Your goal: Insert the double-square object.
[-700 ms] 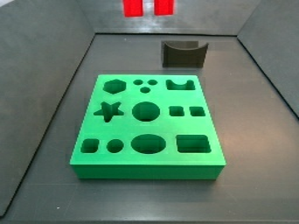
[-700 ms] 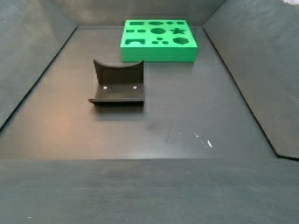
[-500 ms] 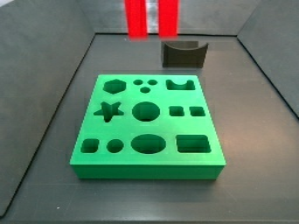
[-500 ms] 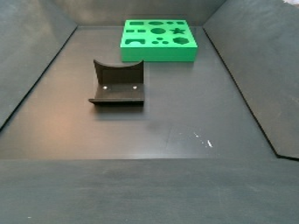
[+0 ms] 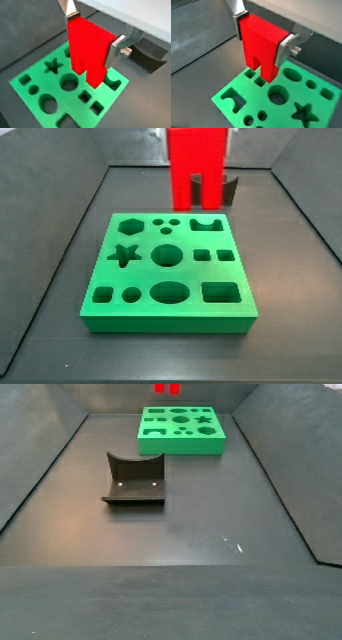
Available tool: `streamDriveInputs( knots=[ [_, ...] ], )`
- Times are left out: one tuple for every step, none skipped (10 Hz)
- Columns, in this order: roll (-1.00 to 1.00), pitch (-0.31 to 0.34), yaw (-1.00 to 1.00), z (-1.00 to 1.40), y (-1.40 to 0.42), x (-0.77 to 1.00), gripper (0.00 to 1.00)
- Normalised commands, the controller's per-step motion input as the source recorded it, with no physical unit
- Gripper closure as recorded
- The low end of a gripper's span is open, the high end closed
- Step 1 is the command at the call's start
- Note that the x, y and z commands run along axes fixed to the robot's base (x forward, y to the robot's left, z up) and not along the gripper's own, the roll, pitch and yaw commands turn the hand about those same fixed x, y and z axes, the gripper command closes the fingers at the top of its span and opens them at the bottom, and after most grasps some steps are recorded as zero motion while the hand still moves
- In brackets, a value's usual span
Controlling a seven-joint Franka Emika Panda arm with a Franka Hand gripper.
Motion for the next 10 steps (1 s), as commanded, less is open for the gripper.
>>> streamDriveInputs(
  knots=[
    [0.28,-0.010,0.52,-0.24,0.00,0.38,1.00],
    [0.29,0.000,0.48,-0.35,0.00,0.41,1.00],
    [0.20,0.016,0.32,-0.74,-0.23,0.57,1.00],
    [0.01,0.031,-0.18,-0.66,-0.26,0.21,1.00],
    [0.01,0.000,-0.09,-0.50,-0.06,0.03,1.00],
    [0.00,0.000,-0.09,-0.58,-0.07,0.00,1.00],
    [0.03,0.001,-0.13,-0.41,0.00,0.00,1.00],
    [0.17,0.000,-0.13,-0.25,0.00,-0.04,1.00],
    [0.00,0.000,-0.15,-0.34,-0.09,0.00,1.00],
    [0.01,0.074,-0.11,-0.39,-0.20,0.38,1.00]
  ],
)
